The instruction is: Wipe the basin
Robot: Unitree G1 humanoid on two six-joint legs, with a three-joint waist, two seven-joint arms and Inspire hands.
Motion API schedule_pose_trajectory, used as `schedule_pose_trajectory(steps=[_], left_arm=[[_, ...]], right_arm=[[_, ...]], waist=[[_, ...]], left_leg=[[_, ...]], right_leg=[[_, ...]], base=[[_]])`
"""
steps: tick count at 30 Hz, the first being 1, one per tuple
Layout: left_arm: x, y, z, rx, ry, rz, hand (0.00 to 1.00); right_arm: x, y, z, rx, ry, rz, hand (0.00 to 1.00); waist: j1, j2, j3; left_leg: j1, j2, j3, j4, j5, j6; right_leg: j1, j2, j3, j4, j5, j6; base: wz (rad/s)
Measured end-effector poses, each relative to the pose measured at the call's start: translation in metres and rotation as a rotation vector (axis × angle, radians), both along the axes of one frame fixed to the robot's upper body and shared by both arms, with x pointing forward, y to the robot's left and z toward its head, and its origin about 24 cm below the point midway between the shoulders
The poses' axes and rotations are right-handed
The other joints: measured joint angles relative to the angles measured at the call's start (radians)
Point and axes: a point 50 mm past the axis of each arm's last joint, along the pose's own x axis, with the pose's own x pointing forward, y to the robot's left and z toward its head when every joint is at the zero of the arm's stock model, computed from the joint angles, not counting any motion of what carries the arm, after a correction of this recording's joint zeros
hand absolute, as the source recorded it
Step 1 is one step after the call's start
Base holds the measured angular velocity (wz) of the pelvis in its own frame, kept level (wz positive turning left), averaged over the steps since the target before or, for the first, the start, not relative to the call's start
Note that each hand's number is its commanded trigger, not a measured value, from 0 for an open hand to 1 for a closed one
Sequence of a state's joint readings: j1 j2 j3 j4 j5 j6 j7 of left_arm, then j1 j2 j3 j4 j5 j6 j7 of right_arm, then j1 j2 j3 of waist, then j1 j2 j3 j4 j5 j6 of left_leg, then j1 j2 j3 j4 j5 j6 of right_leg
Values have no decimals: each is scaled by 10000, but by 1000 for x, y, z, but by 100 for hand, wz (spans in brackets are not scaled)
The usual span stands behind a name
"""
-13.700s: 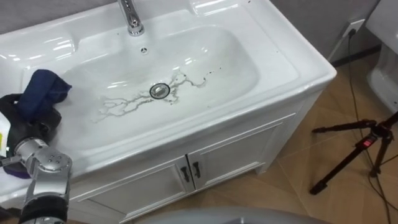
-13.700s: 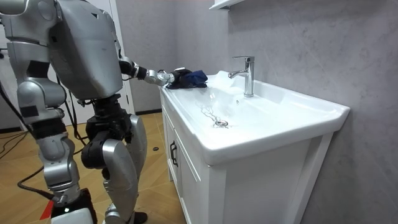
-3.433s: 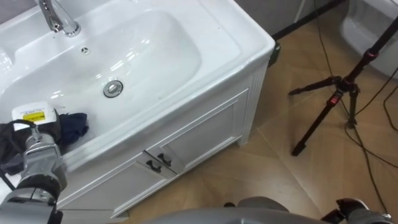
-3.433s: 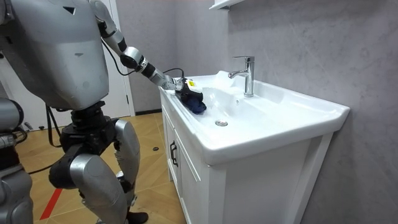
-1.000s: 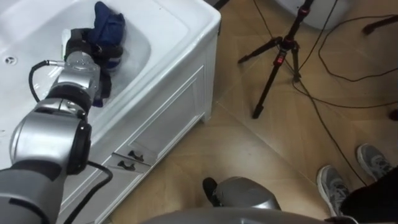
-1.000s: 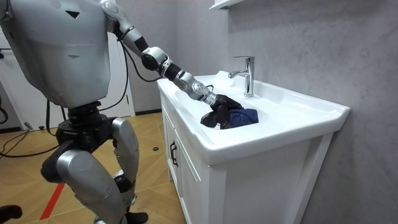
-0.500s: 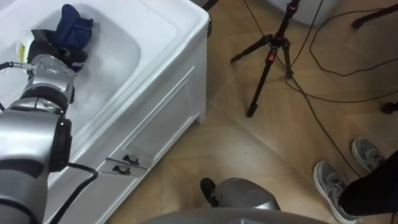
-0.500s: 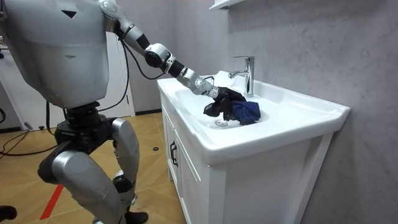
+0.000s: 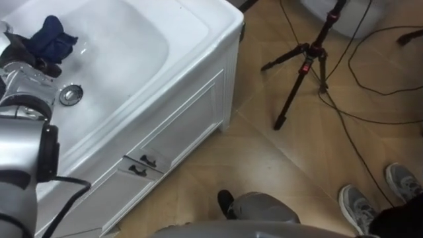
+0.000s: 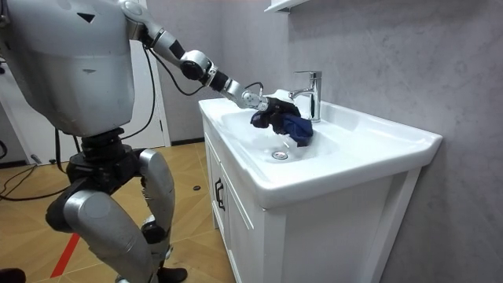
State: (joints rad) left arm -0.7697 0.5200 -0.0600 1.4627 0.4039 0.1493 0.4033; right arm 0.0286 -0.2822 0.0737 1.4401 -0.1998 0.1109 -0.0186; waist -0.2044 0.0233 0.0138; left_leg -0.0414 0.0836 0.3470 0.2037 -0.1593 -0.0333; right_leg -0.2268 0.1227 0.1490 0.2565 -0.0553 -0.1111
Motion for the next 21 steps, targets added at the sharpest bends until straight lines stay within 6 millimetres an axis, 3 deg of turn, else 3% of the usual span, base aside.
schedule_pose_trajectory(steps=[9, 10, 13, 21], left_arm=[[-20, 17, -7, 950, 1212, 167, 100], [-27, 20, -12, 945, 1394, 300, 100], [-51, 34, -25, 934, 1884, 817, 100], [-55, 35, -28, 1146, 1724, 588, 100]], right_arm=[[-3, 0, 0, -1, -7, -212, 0], [-6, -2, 1, -37, -7, -358, 0], [-2, -3, 1, -41, -254, -745, 0], [4, -2, 1, 14, -446, -699, 0]], waist=[[650, 41, -15], [772, 105, -71], [776, 252, -122], [952, 333, -103]], left_leg=[[4, 9, -260, 1, 19, -33], [-6, 30, -282, 15, 19, -33], [-15, 30, -497, 30, 18, -34], [-181, -95, -1164, -1, 124, -17]], right_leg=[[145, -86, -384, -54, 43, -12], [194, -86, -410, -137, 37, 51], [302, -105, -548, -272, 75, 61], [473, -363, -1282, -350, 36, 65]], base=[[14], [0], [13], [27]])
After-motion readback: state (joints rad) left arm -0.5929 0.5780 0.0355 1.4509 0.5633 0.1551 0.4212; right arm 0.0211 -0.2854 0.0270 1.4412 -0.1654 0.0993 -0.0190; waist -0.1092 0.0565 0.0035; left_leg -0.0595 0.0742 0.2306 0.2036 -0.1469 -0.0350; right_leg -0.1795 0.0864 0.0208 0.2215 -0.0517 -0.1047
